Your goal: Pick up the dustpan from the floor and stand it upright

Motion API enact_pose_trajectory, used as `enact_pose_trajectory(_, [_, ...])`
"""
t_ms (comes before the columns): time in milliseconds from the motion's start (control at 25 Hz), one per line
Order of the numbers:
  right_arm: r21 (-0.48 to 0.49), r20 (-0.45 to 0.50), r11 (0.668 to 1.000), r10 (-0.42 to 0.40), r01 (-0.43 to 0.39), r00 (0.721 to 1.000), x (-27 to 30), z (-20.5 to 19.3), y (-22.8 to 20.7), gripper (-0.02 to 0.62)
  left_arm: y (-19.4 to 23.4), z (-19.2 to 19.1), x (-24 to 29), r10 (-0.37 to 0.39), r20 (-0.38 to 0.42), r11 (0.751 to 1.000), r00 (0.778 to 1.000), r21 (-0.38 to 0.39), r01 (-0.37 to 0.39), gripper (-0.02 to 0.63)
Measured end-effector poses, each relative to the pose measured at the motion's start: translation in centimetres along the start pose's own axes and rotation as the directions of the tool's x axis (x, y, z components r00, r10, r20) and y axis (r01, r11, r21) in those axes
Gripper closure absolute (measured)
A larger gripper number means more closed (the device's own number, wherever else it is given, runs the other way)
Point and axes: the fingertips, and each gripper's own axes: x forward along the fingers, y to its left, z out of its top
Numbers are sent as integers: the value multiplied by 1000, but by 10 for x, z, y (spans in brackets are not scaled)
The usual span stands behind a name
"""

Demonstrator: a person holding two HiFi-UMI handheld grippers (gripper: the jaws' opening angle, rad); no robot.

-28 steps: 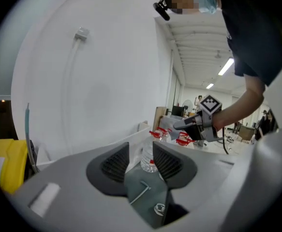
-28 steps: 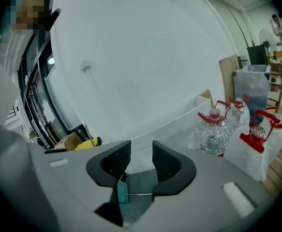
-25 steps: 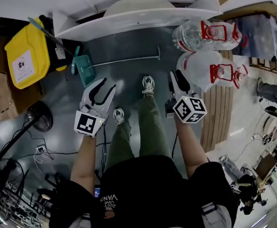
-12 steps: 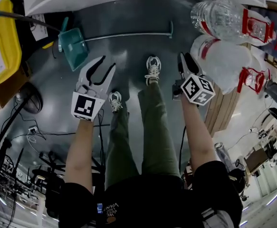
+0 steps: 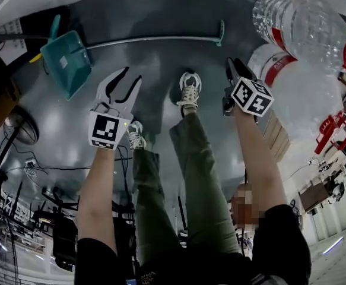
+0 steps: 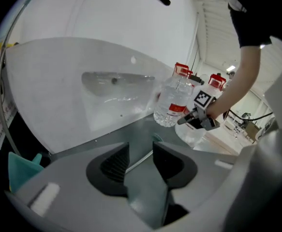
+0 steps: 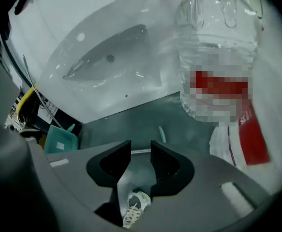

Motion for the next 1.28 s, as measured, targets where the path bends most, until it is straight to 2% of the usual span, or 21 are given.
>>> enact_pose_trajectory(160, [-33,-45,999,-8,6,999,40,-13,-23,480,7,-35,39,6,-51,1000,999,-17,-7,445])
enact_pose_trajectory(360, [-31,-94,1000,-6,3,996,80,-29,-45,480,13,-68,75,16,-103,1000,995,-23,-18,445])
enact_pose_trajectory(440, [-62,-112,998,-12,5,994,92,-30,-52,480,16,-78,88,19,-116,1000,993,-14,-21,445])
enact_pose_trajectory(600, [-65,-141,998,-12,3,990,117,-38,-65,480,25,-100,116,16,-158,1000,987,0,-17,445])
enact_pose_trajectory(720, [-96,-154,995,-13,-2,988,138,-40,-67,480,32,-118,137,2,-201,999,980,37,6,445])
enact_pose_trajectory(840, [-97,-161,995,-12,-4,987,159,-46,-68,480,39,-140,152,-12,-282,995,959,89,39,443])
enact_pose_trajectory(1080, [-93,-171,995,-55,40,984,187,-49,-80,480,54,-172,180,-22,-389,993,921,100,67,414])
enact_pose_trajectory(1160, [-100,-176,993,-82,65,981,194,-50,-85,480,56,-181,189,-23,-422,985,906,143,92,383])
enact_pose_trajectory(1280, [-109,-183,992,-89,70,979,203,-50,-90,480,55,-194,199,-38,-471,969,881,200,149,373])
